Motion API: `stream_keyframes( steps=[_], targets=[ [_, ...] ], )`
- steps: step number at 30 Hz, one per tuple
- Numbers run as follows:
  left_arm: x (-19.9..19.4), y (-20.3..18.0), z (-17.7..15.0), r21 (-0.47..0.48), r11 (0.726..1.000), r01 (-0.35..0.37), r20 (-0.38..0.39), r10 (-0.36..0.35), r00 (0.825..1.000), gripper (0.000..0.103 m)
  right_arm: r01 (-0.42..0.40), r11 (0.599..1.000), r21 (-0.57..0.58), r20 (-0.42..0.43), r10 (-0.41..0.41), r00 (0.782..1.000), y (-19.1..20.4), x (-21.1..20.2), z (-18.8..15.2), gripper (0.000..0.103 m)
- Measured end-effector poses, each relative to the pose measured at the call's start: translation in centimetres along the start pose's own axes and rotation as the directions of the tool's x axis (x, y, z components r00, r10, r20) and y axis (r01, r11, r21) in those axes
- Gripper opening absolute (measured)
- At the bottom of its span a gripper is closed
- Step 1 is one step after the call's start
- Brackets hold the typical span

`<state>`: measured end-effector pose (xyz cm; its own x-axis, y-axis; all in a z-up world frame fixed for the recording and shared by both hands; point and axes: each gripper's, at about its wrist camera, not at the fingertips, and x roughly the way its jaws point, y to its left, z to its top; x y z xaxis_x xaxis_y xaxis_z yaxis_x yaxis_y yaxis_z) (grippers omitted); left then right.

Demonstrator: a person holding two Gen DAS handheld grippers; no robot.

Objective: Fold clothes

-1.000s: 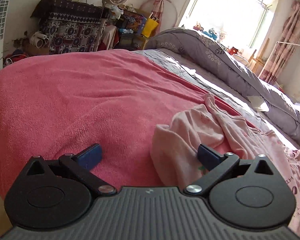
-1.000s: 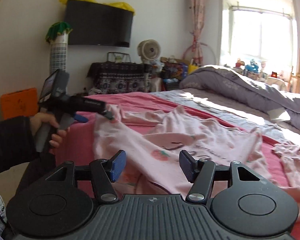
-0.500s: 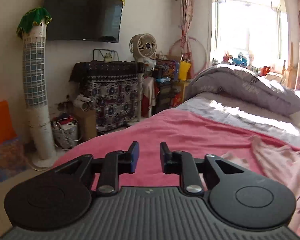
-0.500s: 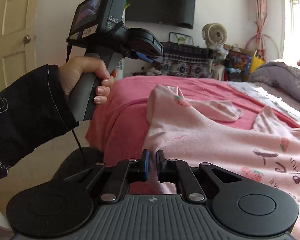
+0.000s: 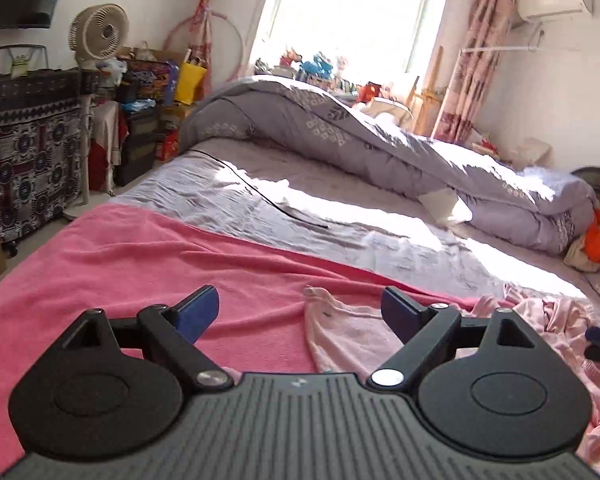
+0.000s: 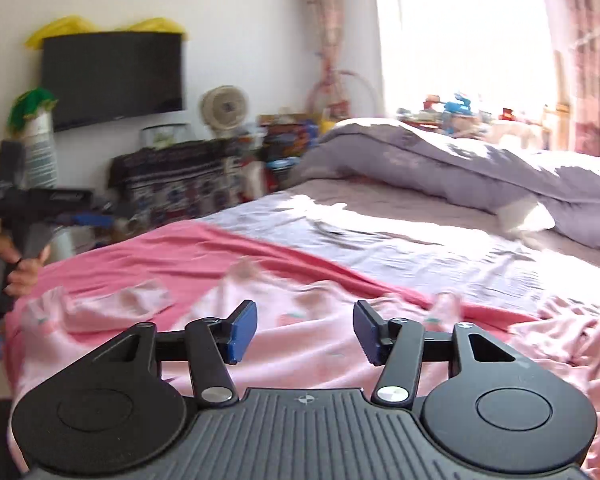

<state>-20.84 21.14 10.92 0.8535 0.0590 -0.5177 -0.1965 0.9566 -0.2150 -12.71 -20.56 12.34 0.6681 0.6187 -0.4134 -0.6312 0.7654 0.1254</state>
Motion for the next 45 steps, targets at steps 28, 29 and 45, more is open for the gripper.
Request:
stream_keyframes(
  steps=[28,29,45],
  targets=[
    [11.8,-1.7,-1.9,-0.036,0.999,-0.041,-0.055,0.039,0.998,0.002,0.098,0.935,0.342,-0.150,-0.049,0.988,-10.5,16.8,-3.5,0.010],
    [11.1,-1.9,-1.3,-0.026,0.999,-0.036,-0.019,0.036,0.999,0.002,0.105,0.940,0.325,-0.123,-0.069,0.990,-10.3,16.1,-3.0,0.010],
    [20.5,-1.5,2.5,0.166,0.956,-0.240,-0.059,0.253,0.966,0.002,0.123,0.946,0.301,-0.141,-0.083,0.986,-12.9,17.9,0.6,0.036]
  ],
)
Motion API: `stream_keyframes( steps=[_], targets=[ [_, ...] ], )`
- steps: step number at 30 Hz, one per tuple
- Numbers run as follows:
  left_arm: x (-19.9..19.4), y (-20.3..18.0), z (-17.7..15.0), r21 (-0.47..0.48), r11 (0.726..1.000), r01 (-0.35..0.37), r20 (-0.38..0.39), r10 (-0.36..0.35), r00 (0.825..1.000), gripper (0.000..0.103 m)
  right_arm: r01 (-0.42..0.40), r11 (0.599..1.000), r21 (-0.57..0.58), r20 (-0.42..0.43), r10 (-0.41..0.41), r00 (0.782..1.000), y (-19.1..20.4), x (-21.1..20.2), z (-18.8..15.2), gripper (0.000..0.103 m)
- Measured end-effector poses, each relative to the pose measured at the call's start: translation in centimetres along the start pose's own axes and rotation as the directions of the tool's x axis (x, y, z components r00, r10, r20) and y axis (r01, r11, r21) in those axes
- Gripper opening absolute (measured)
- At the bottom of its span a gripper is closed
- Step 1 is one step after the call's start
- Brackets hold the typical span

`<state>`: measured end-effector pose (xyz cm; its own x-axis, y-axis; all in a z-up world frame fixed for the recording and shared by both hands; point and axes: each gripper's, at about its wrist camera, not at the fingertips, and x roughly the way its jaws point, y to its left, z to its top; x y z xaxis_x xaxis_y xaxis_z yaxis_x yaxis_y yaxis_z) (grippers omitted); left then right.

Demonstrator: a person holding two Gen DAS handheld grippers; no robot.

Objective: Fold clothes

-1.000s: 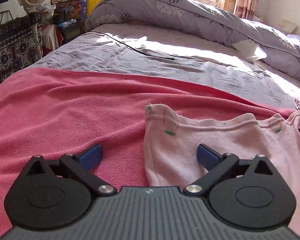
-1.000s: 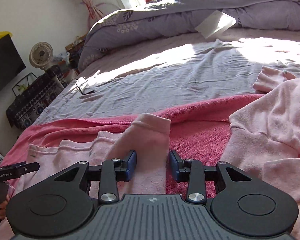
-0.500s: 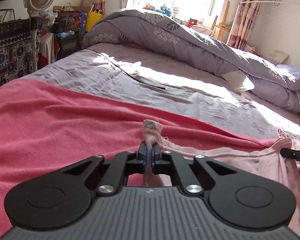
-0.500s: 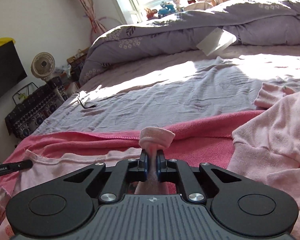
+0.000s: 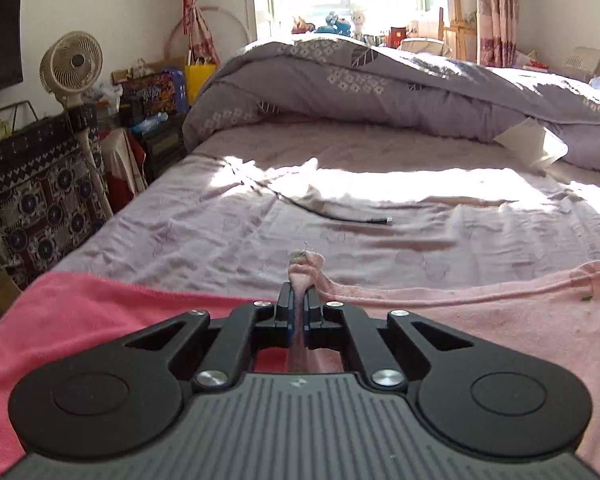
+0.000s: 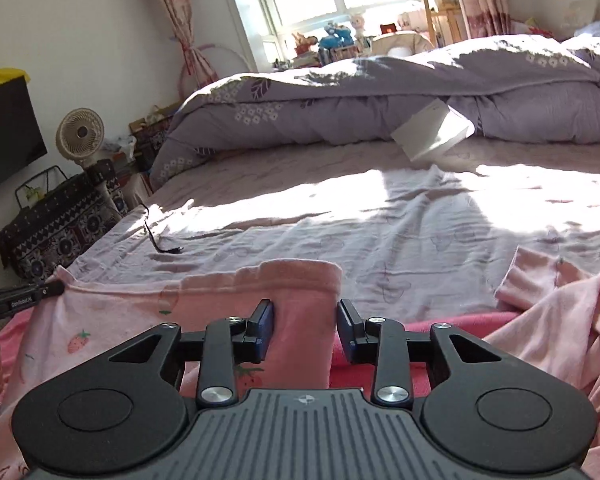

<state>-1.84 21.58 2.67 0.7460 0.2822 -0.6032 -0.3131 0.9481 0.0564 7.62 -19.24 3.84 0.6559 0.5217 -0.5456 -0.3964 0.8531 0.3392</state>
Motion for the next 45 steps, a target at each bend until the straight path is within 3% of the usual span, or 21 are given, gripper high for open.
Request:
stream_keyframes(
  steps=[5,7,9,11,12,14,15,17,18,19,21,25,28,30,32,34,38,41,42,43,45],
  targets=[
    [0.8,0.8,-1.1,-0.038,0.999,0.022,-0.014,-0.023,1.000,0.002,-0.053,0.997,0.056,-0.100,0.058,0.993,-1.1,2.3,-2.3,0.035],
    [0.8,0.7,-1.1,-0.027,1.000,0.015,-0.012,-0.015,1.000,0.002,0.015,1.000,0.021,-0.093,-0.013,0.996,-0.1,2.7,-2.6,0.005],
    [0.9,0.7,-1.1,-0.025,1.000,0.015,-0.013,-0.015,1.000,0.002,0.094,0.994,-0.051,-0.028,-0.095,0.995,1.0,2.1,-2.5,0.004],
    [1.1,1.0,-0.9,-0.032,0.999,0.017,-0.017,-0.018,1.000,0.003,0.262,0.958,-0.115,0.055,-0.257,0.965,1.1,1.8,-1.8,0.002],
    [1.3,1.0,-0.9,-0.028,1.000,0.014,-0.017,-0.014,1.000,0.003,0.296,0.950,-0.102,0.053,-0.291,0.955,0.3,1.9,-1.5,0.002],
    [1.3,0.8,-0.7,-0.019,1.000,0.009,-0.016,-0.010,1.000,0.003,0.281,0.960,-0.020,-0.014,-0.281,0.960,-2.1,2.1,-1.0,0.002],
    [1.2,0.8,-0.7,-0.018,1.000,0.013,-0.014,-0.013,1.000,0.004,0.233,0.972,0.027,-0.031,-0.233,0.972,-3.1,1.8,-1.1,0.004],
    [0.8,2.1,-0.5,-0.083,0.995,0.055,-0.005,-0.056,0.998,0.009,0.027,0.989,0.144,-0.046,-0.021,0.999,-4.4,-0.4,-1.8,0.013],
    [0.5,2.9,-0.4,-0.124,0.990,0.074,-0.002,-0.075,0.997,0.017,-0.046,0.986,0.162,-0.049,0.055,0.997,-4.5,-1.8,-2.3,0.024],
    [0.2,4.2,-0.2,-0.184,0.979,0.092,0.000,-0.093,0.996,0.020,-0.094,0.984,0.149,-0.053,0.103,0.993,-4.2,-3.3,-2.8,0.042],
    [-0.4,6.6,0.2,-0.275,0.957,0.090,0.005,-0.092,0.996,0.019,-0.117,0.991,0.061,-0.081,0.122,0.989,-3.1,-6.2,-4.3,0.057],
    [-3.4,11.7,0.6,-0.395,0.917,0.055,0.023,-0.051,0.998,0.015,-0.141,0.989,-0.048,-0.180,0.131,0.975,-1.5,-10.7,-7.7,0.057],
    [-7.7,12.2,-0.3,-0.296,0.952,0.084,0.052,-0.072,0.996,0.015,-0.179,0.983,-0.035,-0.249,0.165,0.954,-0.6,-12.3,-10.5,0.057],
    [-11.3,11.4,-1.8,-0.203,0.971,0.123,0.059,-0.113,0.992,0.017,-0.176,0.984,-0.018,-0.247,0.167,0.955,0.2,-12.8,-11.9,0.059],
    [-15.2,10.5,-4.0,-0.140,0.972,0.187,0.069,-0.179,0.981,0.022,-0.165,0.986,-0.013,-0.226,0.158,0.961,1.1,-13.7,-12.8,0.054],
    [-18.9,9.7,-6.8,-0.105,0.964,0.243,0.064,-0.237,0.969,0.034,-0.171,0.985,0.015,-0.233,0.169,0.958,1.8,-14.3,-13.2,0.010],
    [-24.6,8.0,-11.6,-0.025,0.952,0.306,0.034,-0.305,0.952,0.034,-0.030,0.992,-0.125,-0.192,0.005,0.981,3.5,-15.5,-13.6,0.009],
    [-28.3,5.6,-15.0,0.093,0.937,0.338,0.016,-0.340,0.940,0.038,0.116,0.961,-0.251,-0.108,-0.147,0.983,4.3,-16.5,-13.6,0.010],
    [-29.3,4.8,-16.0,0.137,0.929,0.345,0.012,-0.350,0.937,0.047,0.181,0.940,-0.290,-0.075,-0.211,0.975,4.6,-16.7,-13.8,0.013],
    [-30.2,3.8,-16.8,0.183,0.919,0.349,0.009,-0.357,0.934,0.056,0.278,0.905,-0.322,-0.033,-0.304,0.952,4.9,-16.9,-14.1,0.012],
    [-31.7,2.0,-18.4,0.276,0.896,0.347,0.010,-0.364,0.931,0.058,0.406,0.850,-0.336,0.031,-0.421,0.907,5.2,-18.0,-14.6,0.020]
  ],
)
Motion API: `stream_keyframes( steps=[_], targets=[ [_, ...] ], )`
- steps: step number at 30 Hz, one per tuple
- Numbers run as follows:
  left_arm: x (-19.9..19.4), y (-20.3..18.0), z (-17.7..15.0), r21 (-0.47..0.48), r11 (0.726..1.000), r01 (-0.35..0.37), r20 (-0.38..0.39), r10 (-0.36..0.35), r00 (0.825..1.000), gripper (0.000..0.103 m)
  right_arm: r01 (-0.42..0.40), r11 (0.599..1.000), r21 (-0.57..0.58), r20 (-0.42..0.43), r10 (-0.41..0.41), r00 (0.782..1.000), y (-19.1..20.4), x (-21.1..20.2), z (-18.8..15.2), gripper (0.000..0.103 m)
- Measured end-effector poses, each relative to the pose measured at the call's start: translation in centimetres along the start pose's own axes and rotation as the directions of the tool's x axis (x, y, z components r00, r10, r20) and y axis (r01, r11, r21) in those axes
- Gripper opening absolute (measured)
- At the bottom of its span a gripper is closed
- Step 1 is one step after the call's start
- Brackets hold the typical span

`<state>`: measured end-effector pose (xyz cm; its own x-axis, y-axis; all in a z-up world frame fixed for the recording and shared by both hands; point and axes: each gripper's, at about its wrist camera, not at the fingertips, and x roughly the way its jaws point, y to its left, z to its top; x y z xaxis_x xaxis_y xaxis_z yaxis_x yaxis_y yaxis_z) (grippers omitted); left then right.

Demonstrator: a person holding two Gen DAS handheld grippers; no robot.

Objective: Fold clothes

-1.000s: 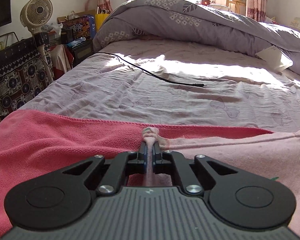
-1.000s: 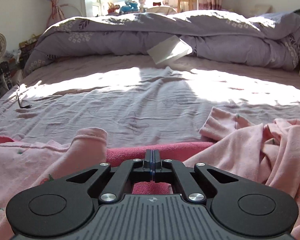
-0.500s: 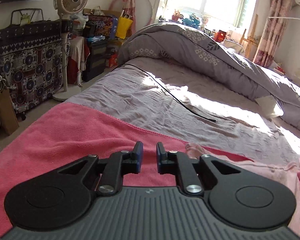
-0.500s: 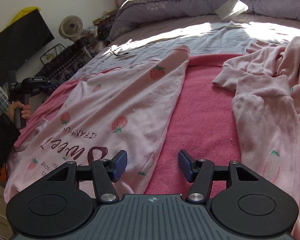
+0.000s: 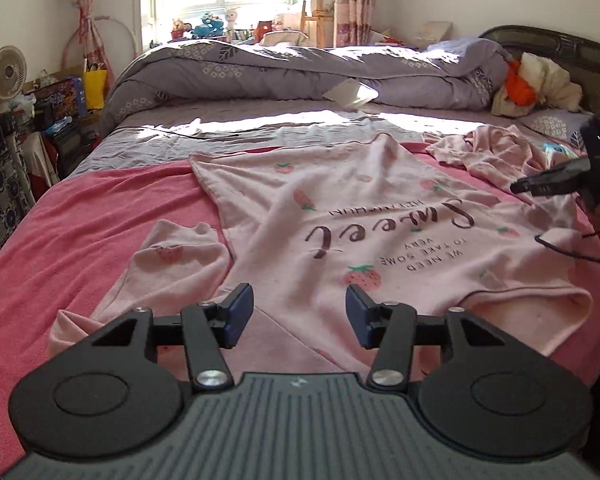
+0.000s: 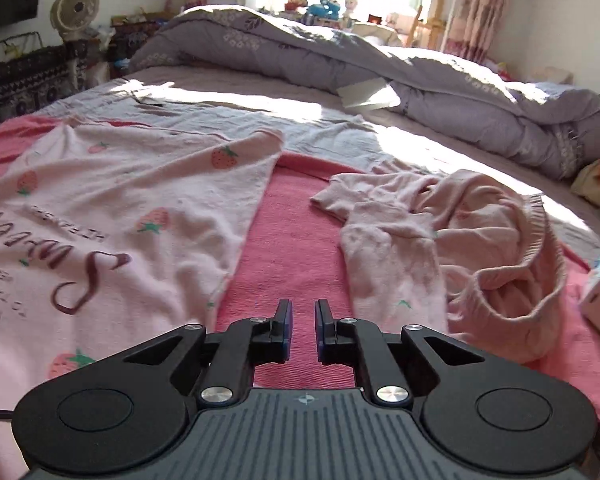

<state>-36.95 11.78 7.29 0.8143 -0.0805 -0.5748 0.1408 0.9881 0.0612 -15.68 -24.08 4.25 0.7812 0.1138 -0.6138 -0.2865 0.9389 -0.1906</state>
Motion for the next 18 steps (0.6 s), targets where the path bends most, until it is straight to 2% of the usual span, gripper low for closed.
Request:
stream_keyframes(
  steps=[1,2,3,4,6,8,10,11,12,15,16,17,18],
  targets=[
    [-0.3,-1.6,-0.3,0.057,0.998,0.000,-0.003,0.000,1.000,0.062,-0.001,1.000,0.019,0.015,0.000,1.000,-0.3,-1.1,-0.4,0.027],
    [-0.5,-3.4,-0.6,0.126,0.992,-0.009,-0.001,0.010,1.000,0.064,-0.038,0.999,0.035,0.048,0.037,0.998,-0.4,-2.8,-1.0,0.031],
    [-0.6,-5.0,-1.1,0.183,0.983,-0.031,0.017,0.028,0.999,0.072,-0.090,0.995,0.045,0.093,0.085,0.992,-0.4,-4.9,-1.8,0.040],
    [-0.7,-6.5,-1.5,0.231,0.971,-0.057,0.043,0.048,0.998,0.079,-0.133,0.990,0.036,0.144,0.127,0.981,0.2,-7.1,-2.7,0.052],
    [-0.4,-8.9,-2.2,0.299,0.947,-0.113,0.089,0.091,0.992,0.085,-0.203,0.979,-0.024,0.234,0.203,0.951,2.5,-11.2,-4.7,0.063],
    [0.1,-10.8,-2.8,0.339,0.926,-0.167,0.121,0.133,0.984,0.086,-0.253,0.961,-0.113,0.276,0.275,0.921,5.7,-14.3,-7.1,0.063],
    [0.9,-11.6,-3.2,0.321,0.924,-0.206,0.122,0.175,0.977,0.086,-0.248,0.952,-0.182,0.269,0.290,0.918,8.9,-15.6,-9.2,0.063],
    [1.2,-11.4,-3.3,0.297,0.932,-0.210,0.114,0.184,0.976,0.086,-0.232,0.951,-0.206,0.254,0.281,0.926,10.3,-15.5,-9.9,0.063],
    [1.1,-11.1,-3.4,0.263,0.943,-0.204,0.107,0.181,0.978,0.086,-0.209,0.951,-0.228,0.234,0.262,0.936,11.7,-15.2,-10.6,0.062],
    [0.0,-9.9,-3.7,0.158,0.970,-0.185,0.104,0.169,0.980,0.086,-0.157,0.964,-0.217,0.232,0.207,0.950,13.0,-14.4,-11.6,0.044],
    [-0.6,-9.5,-3.8,0.132,0.973,-0.189,0.110,0.175,0.978,0.086,-0.108,0.972,-0.208,0.246,0.159,0.956,13.1,-14.4,-11.7,0.022],
    [-1.0,-9.1,-3.9,0.110,0.975,-0.195,0.115,0.183,0.976,0.087,-0.048,0.979,-0.200,0.269,0.102,0.958,13.0,-14.6,-11.6,0.010],
    [-1.4,-8.7,-4.0,0.090,0.975,-0.203,0.119,0.192,0.974,0.087,-0.012,0.982,-0.189,0.292,0.068,0.954,12.5,-14.9,-11.6,0.009]
  ],
)
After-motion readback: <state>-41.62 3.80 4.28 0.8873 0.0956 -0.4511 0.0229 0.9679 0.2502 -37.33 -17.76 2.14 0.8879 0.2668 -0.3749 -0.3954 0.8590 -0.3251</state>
